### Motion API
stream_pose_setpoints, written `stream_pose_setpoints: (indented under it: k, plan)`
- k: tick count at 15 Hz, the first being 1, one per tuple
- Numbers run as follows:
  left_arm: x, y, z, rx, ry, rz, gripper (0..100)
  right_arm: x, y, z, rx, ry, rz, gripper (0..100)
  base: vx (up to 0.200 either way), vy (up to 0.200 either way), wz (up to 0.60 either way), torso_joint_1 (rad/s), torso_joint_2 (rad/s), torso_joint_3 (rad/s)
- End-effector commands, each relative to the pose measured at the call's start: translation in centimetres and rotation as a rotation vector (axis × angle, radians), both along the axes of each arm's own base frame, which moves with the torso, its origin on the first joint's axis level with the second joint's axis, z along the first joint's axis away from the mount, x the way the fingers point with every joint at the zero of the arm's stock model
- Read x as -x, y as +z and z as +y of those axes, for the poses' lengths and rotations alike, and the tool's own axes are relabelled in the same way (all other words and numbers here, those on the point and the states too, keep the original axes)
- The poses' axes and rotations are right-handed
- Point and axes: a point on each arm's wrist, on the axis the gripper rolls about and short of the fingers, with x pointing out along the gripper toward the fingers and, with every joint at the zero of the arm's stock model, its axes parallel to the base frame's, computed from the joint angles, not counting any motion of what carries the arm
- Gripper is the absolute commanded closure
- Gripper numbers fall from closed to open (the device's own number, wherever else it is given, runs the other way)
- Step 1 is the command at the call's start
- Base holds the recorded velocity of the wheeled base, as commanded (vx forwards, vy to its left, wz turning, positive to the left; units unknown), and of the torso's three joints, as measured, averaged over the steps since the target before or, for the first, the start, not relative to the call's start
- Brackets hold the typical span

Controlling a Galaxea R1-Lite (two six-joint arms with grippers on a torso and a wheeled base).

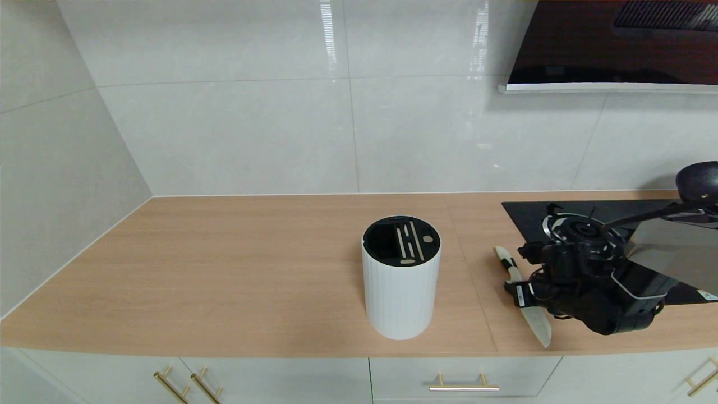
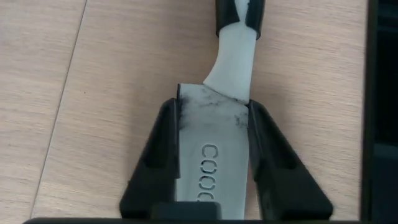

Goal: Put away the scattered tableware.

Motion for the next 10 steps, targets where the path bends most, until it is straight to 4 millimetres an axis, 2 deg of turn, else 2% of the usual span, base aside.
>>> stream_pose_setpoints:
  k: [1,3,5,6,7,10]
  plan:
    - [0.0,0.0,0.0,0.000,0.001,0.001,0,0.0,-0.1,0.0,0.000,0.000,0.006,100,0.000,0.000,0.00,0.000,0.00,0.000]
    - [0.0,0.0,0.0,0.000,0.001,0.000,0,0.0,0.1,0.0,0.001,-0.001,0.001,100,0.000,0.000,0.00,0.000,0.00,0.000]
    - [0.0,0.0,0.0,0.000,0.001,0.001,0,0.1,1.8,0.0,-0.003,-0.005,-0.040,100,0.000,0.000,0.00,0.000,0.00,0.000]
    - [0.0,0.0,0.0,0.000,0.001,0.000,0,0.1,2.0,0.0,-0.003,-0.005,-0.043,100,0.000,0.000,0.00,0.000,0.00,0.000]
    - [0.0,0.0,0.0,0.000,0.001,0.001,0,0.8,5.2,-0.1,-0.014,-0.011,-0.115,100,0.000,0.000,0.00,0.000,0.00,0.000]
    - [0.0,0.0,0.0,0.000,0.001,0.001,0,3.1,11.4,-0.3,-0.034,-0.009,-0.255,100,0.000,0.000,0.00,0.000,0.00,0.000]
